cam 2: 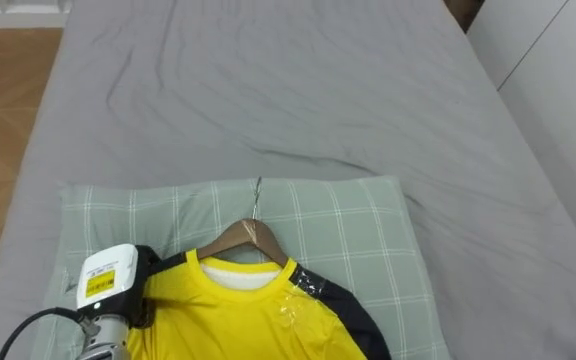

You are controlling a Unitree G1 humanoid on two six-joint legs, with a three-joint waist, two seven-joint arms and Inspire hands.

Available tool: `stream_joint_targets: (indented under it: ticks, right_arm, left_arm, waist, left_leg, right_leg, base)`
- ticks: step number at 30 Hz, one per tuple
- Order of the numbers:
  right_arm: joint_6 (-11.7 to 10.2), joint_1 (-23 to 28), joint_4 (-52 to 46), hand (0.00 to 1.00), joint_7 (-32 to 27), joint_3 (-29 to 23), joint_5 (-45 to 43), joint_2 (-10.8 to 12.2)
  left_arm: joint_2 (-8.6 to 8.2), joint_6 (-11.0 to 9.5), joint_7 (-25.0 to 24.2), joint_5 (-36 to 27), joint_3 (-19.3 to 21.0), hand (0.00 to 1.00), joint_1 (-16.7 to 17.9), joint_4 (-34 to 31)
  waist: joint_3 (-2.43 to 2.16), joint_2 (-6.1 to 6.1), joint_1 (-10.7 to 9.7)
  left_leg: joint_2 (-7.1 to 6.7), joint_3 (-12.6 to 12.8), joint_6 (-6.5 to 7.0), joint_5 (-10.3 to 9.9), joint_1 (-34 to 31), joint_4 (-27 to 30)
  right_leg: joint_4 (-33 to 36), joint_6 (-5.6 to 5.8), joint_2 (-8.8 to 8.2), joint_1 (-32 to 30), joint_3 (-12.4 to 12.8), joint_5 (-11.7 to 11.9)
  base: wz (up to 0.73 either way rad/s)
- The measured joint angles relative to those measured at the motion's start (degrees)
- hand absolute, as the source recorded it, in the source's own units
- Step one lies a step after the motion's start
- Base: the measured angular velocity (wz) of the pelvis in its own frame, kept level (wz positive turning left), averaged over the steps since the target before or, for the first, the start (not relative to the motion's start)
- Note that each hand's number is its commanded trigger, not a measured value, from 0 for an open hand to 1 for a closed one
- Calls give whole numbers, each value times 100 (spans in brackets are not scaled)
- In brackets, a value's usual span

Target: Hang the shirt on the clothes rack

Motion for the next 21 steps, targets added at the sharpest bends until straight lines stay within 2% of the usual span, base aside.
stream_joint_targets:
  ticks: [8, 11, 12, 13, 14, 15, 16, 17, 18, 19, 20, 21]
  right_arm:
    - [0, 5, -27, 0, -6, -6, -78, 7]
    - [1, 18, -82, 0, -21, 5, -76, 7]
    - [0, 3, -101, 0, -46, 8, -74, 31]
    - [-11, -5, -103, 0, -69, 3, -57, 38]
    - [-23, 14, -92, 0, -69, -24, -43, 15]
    - [-1, 85, -87, 0, -58, -123, -44, 11]
    - [23, 89, -73, 0, -52, -248, -47, 57]
    - [23, 97, -70, 0, -52, -269, -47, 69]
    - [17, 64, -85, 0, -57, -280, -48, 71]
    - [18, 0, -90, 0, -81, -270, -68, 74]
    - [17, -24, -95, 0, -89, -264, -76, 80]
    - [17, -16, -118, 0, -135, -246, -81, 38]
  left_arm:
    - [-2, -39, -17, 4, 49, 100, 29, -37]
    - [-1, -39, -34, 7, 52, 100, 105, -42]
    - [23, -48, -53, -1, 55, 100, 111, -56]
    - [35, -69, -77, -7, 55, 100, 85, -105]
    - [-13, -77, -91, -2, 33, 100, 51, -108]
    - [-138, -113, -161, 14, -76, 100, -16, -112]
    - [-158, -179, -174, 21, -150, 100, -53, -99]
    - [-157, -209, -179, 20, -158, 100, -61, -91]
    - [-152, -231, -182, 5, -162, 100, -30, -86]
    - [-123, -230, -181, -1, -157, 100, 1, -53]
    - [-97, -226, -183, -1, -147, 100, 20, -29]
    - [-108, -195, -192, -2, -110, 100, 72, -5]
  waist:
    - [13, 17, 25]
    - [15, 14, 26]
    - [82, -66, 15]
    - [158, -165, -29]
    - [153, -126, -41]
    - [123, -119, 42]
    - [111, -180, 223]
    - [111, -179, 278]
    - [117, -153, 366]
    - [134, -126, 438]
    - [132, -128, 450]
    - [117, -2, 389]
  left_leg:
    - [2, 0, 0, 0, 11, 2]
    - [-13, 30, -1, 0, -7, 59]
    - [-81, 59, -11, -12, -198, 482]
    - [-160, 47, -33, -11, -494, 520]
    - [-118, 25, -66, 200, -605, 149]
    - [-33, 171, 56, 552, -697, -129]
    - [-50, 324, 76, 586, -700, -94]
    - [-49, 307, 76, 586, -689, -72]
    - [-53, 161, 76, 586, -645, -68]
    - [-51, -147, 73, 584, -620, -75]
    - [-72, -234, 49, 570, -603, -79]
    - [-87, -297, -7, 562, -575, -101]
  right_leg:
    - [-2, 0, 8, -3, 30, 0]
    - [-6, 0, -9, 12, 170, 0]
    - [-29, 1, -115, 97, 427, 3]
    - [-25, 23, -242, 127, 839, 16]
    - [5, 40, -241, 83, 899, 16]
    - [85, 214, -238, 11, 944, -102]
    - [109, 308, -279, -106, 868, -147]
    - [95, 316, -284, -121, 799, -140]
    - [-28, 296, -235, -184, 683, -102]
    - [-330, 195, -165, -331, 651, 79]
    - [-478, 155, -172, -405, 608, 349]
    - [-387, 101, -178, -419, 477, 507]
  base:
    - [-2]
    - [1]
    - [32]
    - [46]
    - [49]
    - [9]
    - [-16]
    - [-58]
    - [-68]
    - [-69]
    - [-42]
    - [-7]
